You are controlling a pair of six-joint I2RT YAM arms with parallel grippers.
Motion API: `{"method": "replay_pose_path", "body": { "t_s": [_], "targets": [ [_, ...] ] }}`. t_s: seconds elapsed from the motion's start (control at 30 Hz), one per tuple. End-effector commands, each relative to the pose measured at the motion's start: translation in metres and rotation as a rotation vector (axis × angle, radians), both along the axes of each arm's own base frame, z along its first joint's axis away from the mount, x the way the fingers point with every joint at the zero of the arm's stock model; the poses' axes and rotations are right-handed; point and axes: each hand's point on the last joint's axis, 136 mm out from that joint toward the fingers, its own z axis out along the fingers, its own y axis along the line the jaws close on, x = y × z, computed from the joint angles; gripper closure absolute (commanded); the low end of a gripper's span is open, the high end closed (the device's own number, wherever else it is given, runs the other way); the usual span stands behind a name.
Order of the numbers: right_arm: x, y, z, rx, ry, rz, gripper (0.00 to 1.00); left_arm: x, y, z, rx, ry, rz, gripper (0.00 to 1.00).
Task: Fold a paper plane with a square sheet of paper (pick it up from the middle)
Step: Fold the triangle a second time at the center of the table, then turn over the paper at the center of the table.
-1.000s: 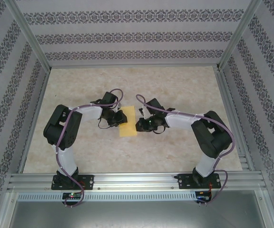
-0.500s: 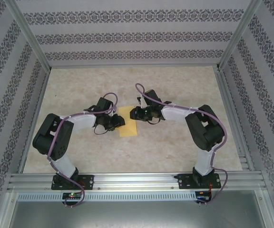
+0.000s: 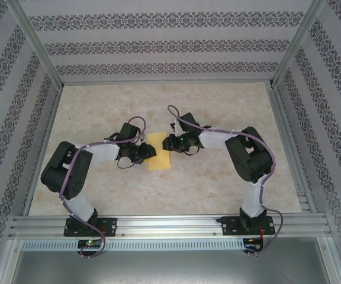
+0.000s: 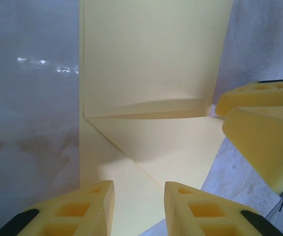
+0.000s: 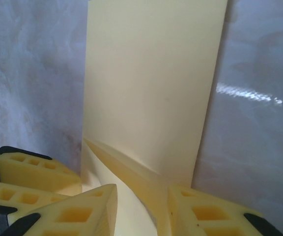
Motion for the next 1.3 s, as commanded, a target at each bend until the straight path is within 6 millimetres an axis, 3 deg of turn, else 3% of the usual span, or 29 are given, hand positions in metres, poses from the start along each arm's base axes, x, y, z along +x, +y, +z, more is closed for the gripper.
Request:
{"method": "replay_pose_path", "body": {
  "t_s": [0.0, 0.1, 0.3, 0.57, 0.83, 1.03, 1.27],
  "targets": [
    [0.000, 0.006, 0.003, 0.041, -0.012, 0.023, 0.78, 0.008, -0.012, 0.007, -0.039, -0.026, -0.013, 0.67],
    [0.003, 0.000, 0.000, 0.022, -0.013, -0.012, 0.88, 0.009, -0.015, 0.008, -0.053, -0.025, -0.023, 0.67],
    [0.007, -0.010, -0.007, 0.019, -0.006, -0.073, 0.93, 0.012, -0.023, 0.012, -0.095, -0.033, -0.040, 0.62],
    [0.006, -0.013, -0.010, 0.030, 0.004, -0.087, 0.92, 0.013, -0.029, 0.016, -0.130, -0.043, -0.067, 0.56],
    [0.006, -0.013, -0.011, 0.033, 0.011, -0.087, 0.88, 0.020, -0.035, 0.014, -0.132, -0.088, -0.119, 0.57],
    [0.007, -0.012, -0.007, 0.046, 0.013, -0.096, 0.77, 0.022, -0.039, 0.013, -0.152, -0.098, -0.129, 0.64],
    [0.019, -0.023, 0.031, 0.079, -0.070, -0.143, 0.59, 0.026, -0.037, 0.011, -0.127, -0.129, -0.137, 0.80]
  ]
}}
